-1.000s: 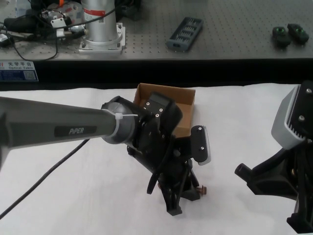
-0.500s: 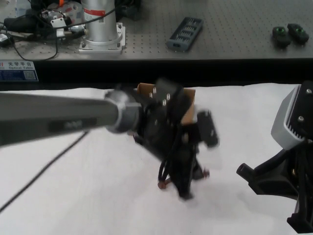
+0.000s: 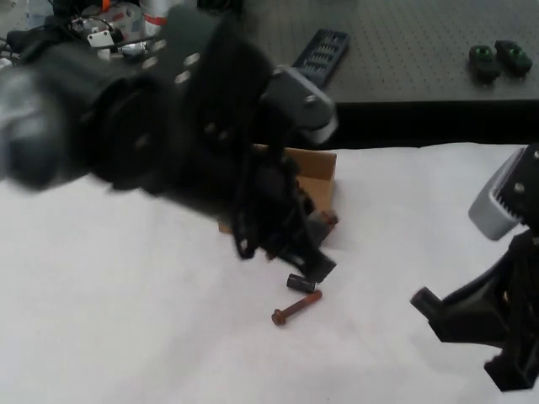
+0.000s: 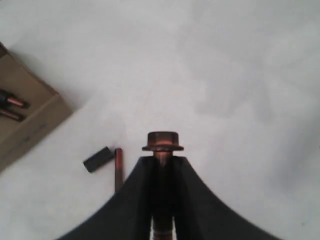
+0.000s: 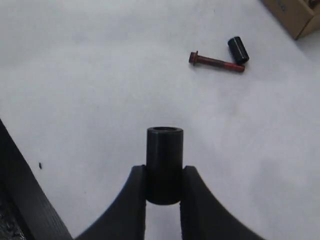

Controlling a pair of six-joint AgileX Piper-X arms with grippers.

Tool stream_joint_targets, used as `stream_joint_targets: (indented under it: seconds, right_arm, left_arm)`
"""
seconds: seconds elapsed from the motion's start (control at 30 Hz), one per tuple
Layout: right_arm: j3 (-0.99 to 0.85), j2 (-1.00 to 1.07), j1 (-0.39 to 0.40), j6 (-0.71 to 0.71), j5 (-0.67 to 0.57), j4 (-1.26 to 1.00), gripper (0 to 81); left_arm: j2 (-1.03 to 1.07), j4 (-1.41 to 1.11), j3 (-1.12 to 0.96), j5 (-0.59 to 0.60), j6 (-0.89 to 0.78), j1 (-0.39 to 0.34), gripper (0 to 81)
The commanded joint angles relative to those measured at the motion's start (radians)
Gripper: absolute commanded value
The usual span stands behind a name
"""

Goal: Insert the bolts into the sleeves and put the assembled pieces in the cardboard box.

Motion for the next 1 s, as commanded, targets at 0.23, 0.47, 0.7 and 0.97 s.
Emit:
stream_joint_targets:
  seconds: [0.23, 0.47, 0.7, 0.97]
  right_arm:
    - [-0.002, -0.015, 0.039, 0.123, -0.075, -0.177, 2.0]
    - [-0.002, -0.001, 0.13, 0.204, -0.066, -0.349, 2.0]
    - [-0.002, 0.099, 0.151, 0.275, -0.149, -0.492, 2.0]
    - [-0.002, 0.16, 0.151, 0.362, -0.243, -0.653, 2.0]
  left_arm:
    - [-0.249, -0.72, 0.36, 0.148, -0.65, 0.127, 0.6]
    - [-0.241, -1.141, 0.443, 0.206, -0.988, 0.184, 0.6]
    - [-0.239, -1.178, 0.443, 0.262, -1.031, 0.184, 0.6]
    - [-0.239, -1.199, 0.443, 0.303, -1.032, 0.184, 0.6]
